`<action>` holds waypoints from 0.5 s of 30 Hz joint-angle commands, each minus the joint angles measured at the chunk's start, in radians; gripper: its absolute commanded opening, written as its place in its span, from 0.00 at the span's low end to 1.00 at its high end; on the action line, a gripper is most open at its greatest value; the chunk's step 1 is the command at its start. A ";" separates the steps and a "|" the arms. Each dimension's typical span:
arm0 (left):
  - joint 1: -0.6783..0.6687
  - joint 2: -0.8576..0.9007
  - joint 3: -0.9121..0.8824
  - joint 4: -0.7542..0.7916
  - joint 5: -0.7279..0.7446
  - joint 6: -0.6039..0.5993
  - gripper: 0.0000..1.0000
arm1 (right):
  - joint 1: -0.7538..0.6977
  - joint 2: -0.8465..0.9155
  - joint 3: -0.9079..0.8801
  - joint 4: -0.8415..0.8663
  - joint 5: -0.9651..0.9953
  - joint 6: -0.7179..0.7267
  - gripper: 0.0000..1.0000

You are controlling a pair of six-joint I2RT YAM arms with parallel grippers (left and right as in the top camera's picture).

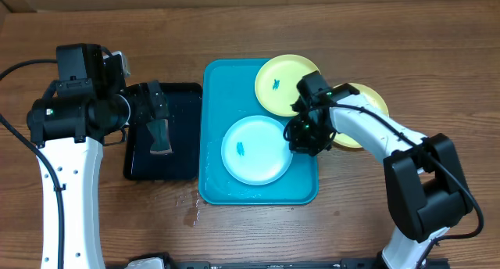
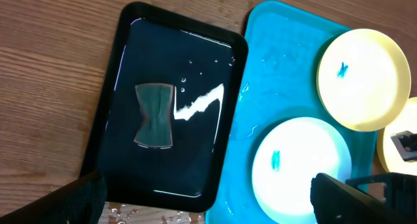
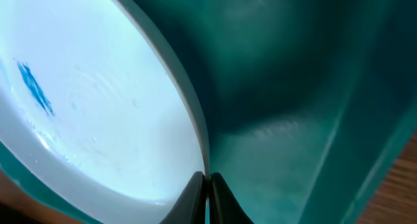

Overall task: Clean dirty plates on tray and stack at the side
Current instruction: 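Drag the light-blue plate toward the tray center with the right gripper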

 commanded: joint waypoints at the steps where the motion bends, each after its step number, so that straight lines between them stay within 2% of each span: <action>1: -0.004 0.006 0.009 0.004 0.008 -0.007 1.00 | 0.011 -0.017 0.000 0.036 0.041 0.002 0.11; 2: -0.004 0.006 0.009 0.004 0.009 -0.007 1.00 | 0.011 -0.017 0.005 0.040 0.040 0.002 0.18; 4: -0.004 0.006 0.009 0.004 0.009 -0.007 1.00 | 0.011 -0.017 0.034 0.023 0.040 0.022 0.23; 10: -0.004 0.006 0.009 0.004 0.009 -0.007 1.00 | 0.011 -0.017 0.193 -0.121 0.040 0.032 0.27; 15: -0.004 0.006 0.009 0.003 0.009 -0.007 1.00 | 0.014 -0.017 0.209 -0.184 0.041 0.082 0.32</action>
